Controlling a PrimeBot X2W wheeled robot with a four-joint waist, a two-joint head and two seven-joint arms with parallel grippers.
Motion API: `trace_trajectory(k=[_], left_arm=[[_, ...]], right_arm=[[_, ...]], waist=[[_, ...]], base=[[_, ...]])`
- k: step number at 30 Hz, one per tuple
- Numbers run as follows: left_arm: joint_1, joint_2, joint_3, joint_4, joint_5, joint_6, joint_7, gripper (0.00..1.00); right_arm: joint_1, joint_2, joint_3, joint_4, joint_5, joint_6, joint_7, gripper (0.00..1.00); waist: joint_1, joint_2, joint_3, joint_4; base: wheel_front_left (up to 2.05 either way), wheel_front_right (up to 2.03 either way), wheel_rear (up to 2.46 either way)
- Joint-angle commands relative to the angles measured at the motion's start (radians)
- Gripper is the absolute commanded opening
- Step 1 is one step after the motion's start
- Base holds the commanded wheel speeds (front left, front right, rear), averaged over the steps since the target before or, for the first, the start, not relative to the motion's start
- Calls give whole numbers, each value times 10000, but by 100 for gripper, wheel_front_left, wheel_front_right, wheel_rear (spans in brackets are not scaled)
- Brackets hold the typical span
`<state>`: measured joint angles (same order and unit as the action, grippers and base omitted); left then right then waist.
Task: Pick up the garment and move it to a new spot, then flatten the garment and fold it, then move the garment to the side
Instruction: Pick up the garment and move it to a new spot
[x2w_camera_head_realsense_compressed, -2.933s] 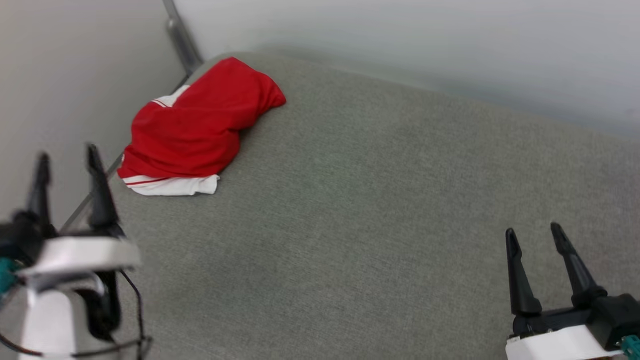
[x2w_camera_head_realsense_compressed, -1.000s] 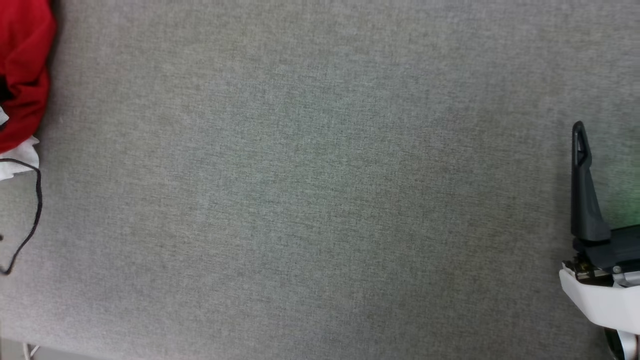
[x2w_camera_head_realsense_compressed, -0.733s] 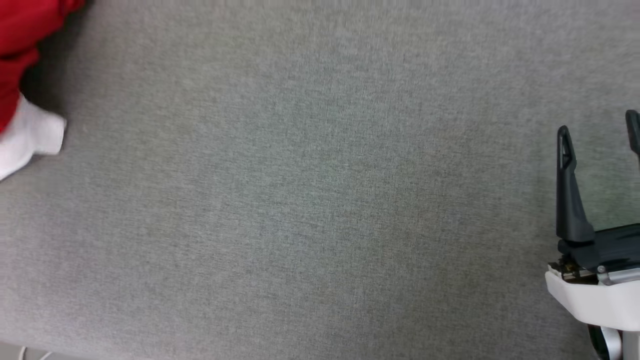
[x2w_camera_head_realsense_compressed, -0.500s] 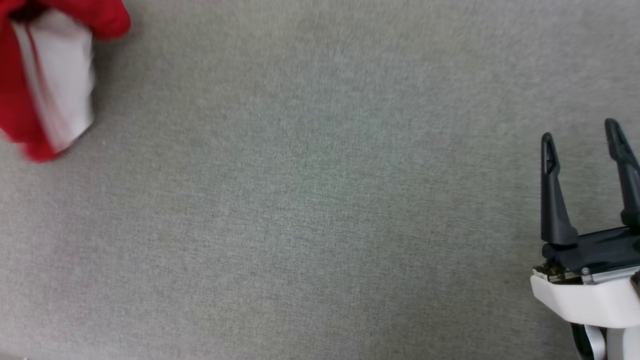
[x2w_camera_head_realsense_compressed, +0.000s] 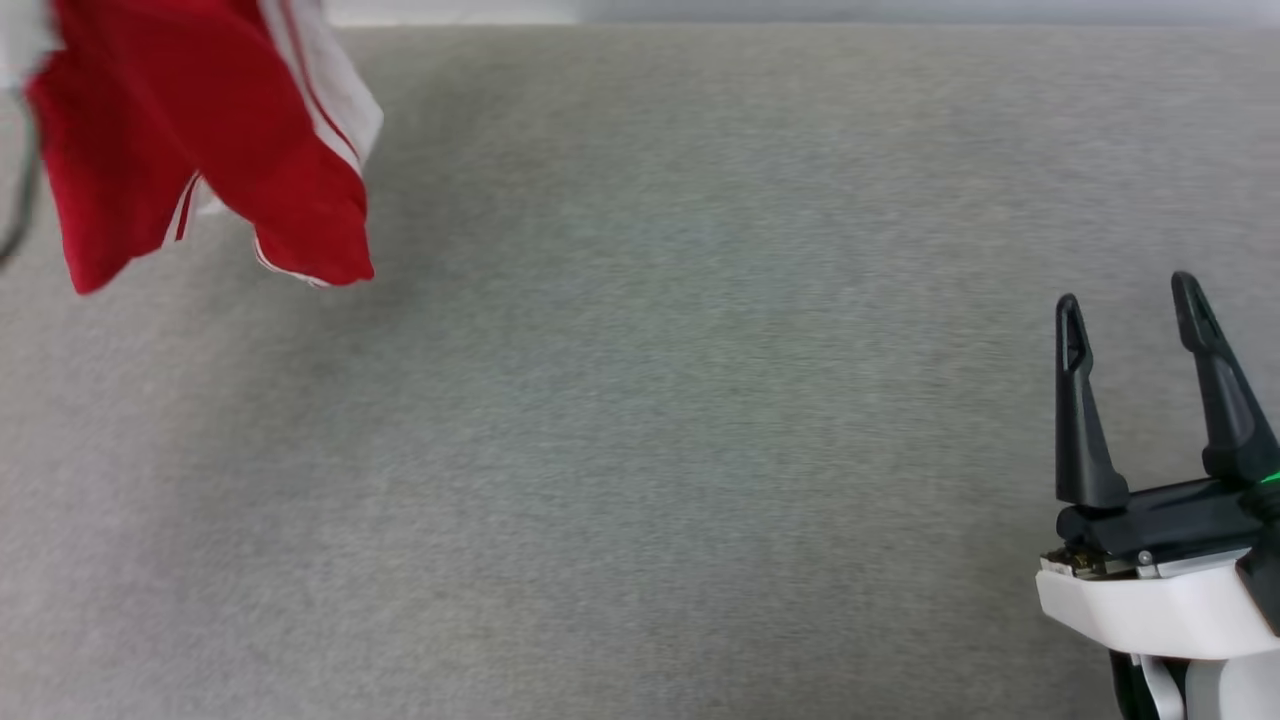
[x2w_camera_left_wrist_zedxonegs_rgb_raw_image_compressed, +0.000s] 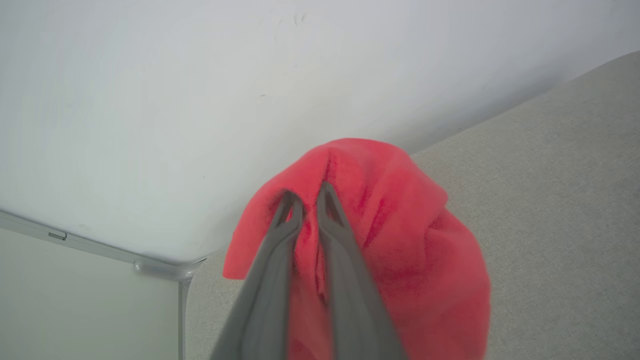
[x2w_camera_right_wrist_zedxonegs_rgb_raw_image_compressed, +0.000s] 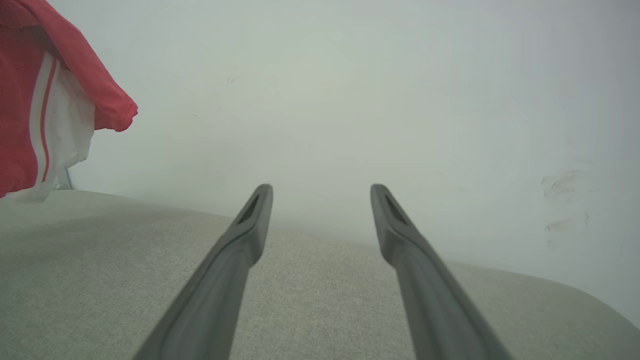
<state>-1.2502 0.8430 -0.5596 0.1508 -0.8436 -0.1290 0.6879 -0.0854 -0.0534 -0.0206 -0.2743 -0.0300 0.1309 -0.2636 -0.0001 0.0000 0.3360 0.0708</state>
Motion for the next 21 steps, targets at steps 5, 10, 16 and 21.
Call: trace_trajectory(k=[5,10,16,21], left_arm=[[-465,-766,-534,-412,162,26,354,0],[-415,-1403,-1110,-570,67,12,267,0],[-54,-2059,-2327,-831,-137,3,-129,0],[491,-2553,-3593,-1033,-389,0,-680,0]], right_arm=[[238,42,-68,122,454,-3,-17,100],[273,41,-78,187,713,-3,-17,100],[275,42,-129,214,860,-3,-17,100],[212,42,-174,242,944,-3,-19,100]], waist=[[1,0,-548,-1035],[1,0,-672,-1721],[1,0,-612,-2201],[1,0,-437,-2363]], base=[[0,0,0],[0,0,0],[0,0,0],[0,0,0]])
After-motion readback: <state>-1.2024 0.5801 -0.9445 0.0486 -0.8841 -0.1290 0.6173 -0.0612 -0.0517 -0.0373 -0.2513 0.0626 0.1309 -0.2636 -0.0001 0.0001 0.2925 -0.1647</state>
